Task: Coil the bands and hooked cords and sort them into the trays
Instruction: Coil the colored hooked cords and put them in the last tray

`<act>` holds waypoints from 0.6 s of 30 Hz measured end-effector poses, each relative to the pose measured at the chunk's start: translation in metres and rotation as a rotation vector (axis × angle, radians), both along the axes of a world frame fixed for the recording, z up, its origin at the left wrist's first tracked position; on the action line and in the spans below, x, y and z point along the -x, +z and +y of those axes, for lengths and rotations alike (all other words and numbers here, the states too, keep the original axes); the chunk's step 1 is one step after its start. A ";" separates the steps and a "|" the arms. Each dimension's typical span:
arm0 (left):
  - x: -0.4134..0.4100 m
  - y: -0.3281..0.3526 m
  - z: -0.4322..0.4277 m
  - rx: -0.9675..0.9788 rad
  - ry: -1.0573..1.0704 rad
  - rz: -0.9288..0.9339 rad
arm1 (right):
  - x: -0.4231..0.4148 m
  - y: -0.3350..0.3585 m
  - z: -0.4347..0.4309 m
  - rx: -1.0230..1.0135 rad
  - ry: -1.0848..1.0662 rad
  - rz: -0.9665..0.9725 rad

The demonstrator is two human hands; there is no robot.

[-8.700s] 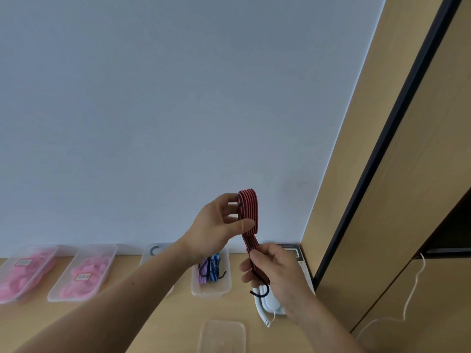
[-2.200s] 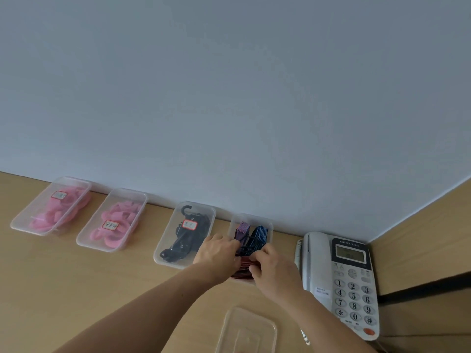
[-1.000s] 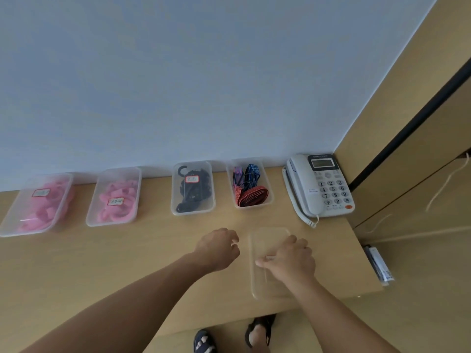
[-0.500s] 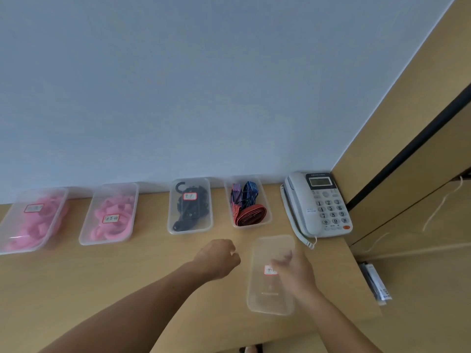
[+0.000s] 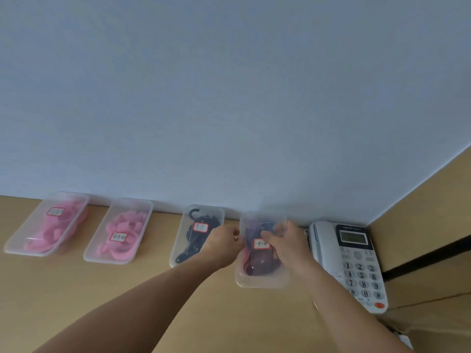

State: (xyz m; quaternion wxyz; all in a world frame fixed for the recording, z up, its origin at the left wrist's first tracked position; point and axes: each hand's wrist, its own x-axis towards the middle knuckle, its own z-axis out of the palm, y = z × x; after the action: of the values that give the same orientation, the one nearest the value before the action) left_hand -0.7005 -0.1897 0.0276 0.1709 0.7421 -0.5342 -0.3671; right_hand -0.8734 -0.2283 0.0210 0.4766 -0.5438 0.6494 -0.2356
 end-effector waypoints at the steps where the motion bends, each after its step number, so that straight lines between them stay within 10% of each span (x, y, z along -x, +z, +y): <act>1: 0.002 -0.005 -0.003 -0.016 0.019 -0.028 | -0.002 -0.007 -0.007 -0.022 0.027 0.005; 18: 0.018 -0.035 -0.032 -0.077 0.138 -0.092 | 0.010 -0.040 -0.038 0.067 0.062 0.256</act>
State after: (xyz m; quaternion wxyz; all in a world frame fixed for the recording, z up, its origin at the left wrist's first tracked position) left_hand -0.7184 -0.2220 -0.0070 0.1421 0.7994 -0.4743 -0.3402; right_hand -0.8831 -0.2663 -0.0194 0.3785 -0.6049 0.6794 -0.1709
